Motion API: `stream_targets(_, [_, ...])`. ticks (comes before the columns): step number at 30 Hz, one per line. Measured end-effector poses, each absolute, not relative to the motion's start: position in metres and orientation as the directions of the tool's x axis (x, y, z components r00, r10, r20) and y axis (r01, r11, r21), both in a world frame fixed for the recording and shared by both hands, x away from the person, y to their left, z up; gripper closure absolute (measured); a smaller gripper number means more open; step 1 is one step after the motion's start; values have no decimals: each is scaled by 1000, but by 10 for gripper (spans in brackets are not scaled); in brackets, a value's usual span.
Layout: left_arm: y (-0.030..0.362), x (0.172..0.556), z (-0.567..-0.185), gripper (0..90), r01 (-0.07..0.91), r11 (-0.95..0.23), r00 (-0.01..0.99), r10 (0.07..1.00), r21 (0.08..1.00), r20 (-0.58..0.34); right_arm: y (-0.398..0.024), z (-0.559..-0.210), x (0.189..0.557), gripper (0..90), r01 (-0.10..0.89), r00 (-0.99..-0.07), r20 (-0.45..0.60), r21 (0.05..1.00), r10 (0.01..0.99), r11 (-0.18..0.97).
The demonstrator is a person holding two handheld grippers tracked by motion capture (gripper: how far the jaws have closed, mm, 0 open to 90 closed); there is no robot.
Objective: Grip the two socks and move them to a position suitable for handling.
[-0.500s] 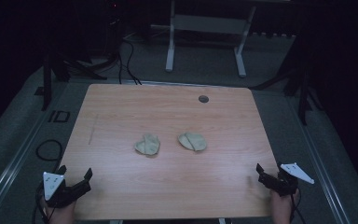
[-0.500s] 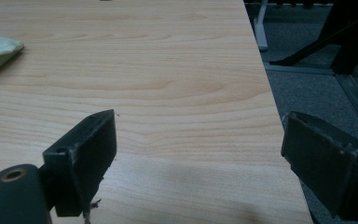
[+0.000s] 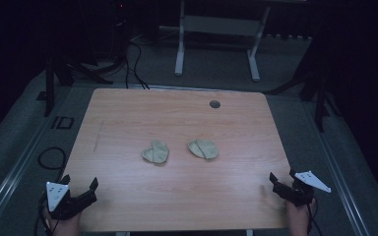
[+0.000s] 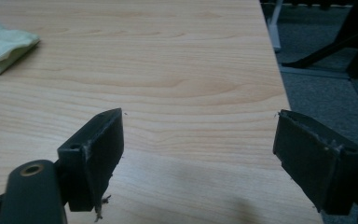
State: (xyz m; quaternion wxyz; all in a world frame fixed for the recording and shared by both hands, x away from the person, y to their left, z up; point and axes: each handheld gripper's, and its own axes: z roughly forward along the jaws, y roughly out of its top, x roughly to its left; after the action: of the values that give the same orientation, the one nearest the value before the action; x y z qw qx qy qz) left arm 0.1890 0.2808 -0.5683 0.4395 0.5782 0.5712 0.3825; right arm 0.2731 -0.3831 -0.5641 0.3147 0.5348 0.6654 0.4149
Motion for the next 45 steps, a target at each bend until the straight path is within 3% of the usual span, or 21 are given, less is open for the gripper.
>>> stream_targets(7, [276, 190, -570, 73, 332, 7, 88, 995, 943, -38, -383, -562, 276, 153, 488, -272, 51, 868, 961, 92])
stream_targets(17, [277, 187, -572, 73, 338, 2, 110, 993, 941, -42, -362, -554, 286, 138, 536, -413, 99, 830, 905, 154])
stream_targets(30, [273, 189, -571, 74, 343, 2, 123, 991, 939, -47, -302, -554, 315, 127, 523, -597, 19, 767, 802, 371])
stream_targets(40, [271, 194, -571, 73, 346, 0, 136, 989, 938, -50, -251, -554, 337, 131, 571, -645, 119, 731, 755, 373])
stream_targets(43, [270, 195, -571, 73, 344, 0, 144, 988, 939, -53, -236, -551, 346, 151, 555, -662, 108, 737, 742, 387])
stream_targets(45, [270, 195, -572, 73, 347, 0, 147, 988, 938, -54, -226, -549, 354, 214, 549, -658, 83, 734, 749, 400])
